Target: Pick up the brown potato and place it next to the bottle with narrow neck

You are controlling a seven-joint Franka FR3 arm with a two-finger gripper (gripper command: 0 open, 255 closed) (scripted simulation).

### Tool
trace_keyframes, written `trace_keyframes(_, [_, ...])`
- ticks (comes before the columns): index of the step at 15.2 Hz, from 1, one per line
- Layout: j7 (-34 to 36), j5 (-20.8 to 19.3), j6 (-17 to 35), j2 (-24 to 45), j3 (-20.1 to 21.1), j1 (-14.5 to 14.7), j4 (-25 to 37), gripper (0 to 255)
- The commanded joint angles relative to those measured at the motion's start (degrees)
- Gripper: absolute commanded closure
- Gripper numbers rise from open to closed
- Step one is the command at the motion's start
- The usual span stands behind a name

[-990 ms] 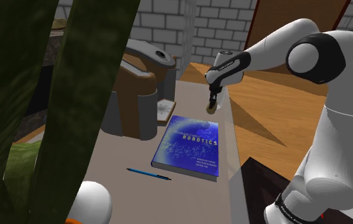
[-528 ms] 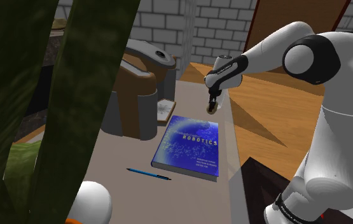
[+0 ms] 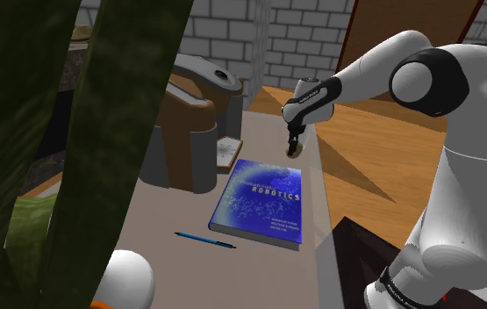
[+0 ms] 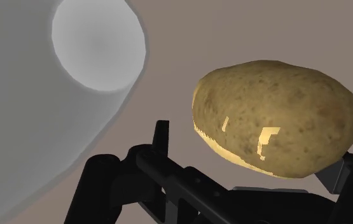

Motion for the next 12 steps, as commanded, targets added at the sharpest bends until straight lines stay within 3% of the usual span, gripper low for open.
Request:
trace_keyframes(1, [-0.3,0.2,0.05,0.23,0.0,-0.2,0.14,0])
trace_keyframes(5, [2.33,-3.68,-5.9,-5.53,-1.06,1.36,0.9,0])
trace_keyframes(12, [2.34,-3.69,-5.9,-5.53,-1.02,1.31,0.9,0])
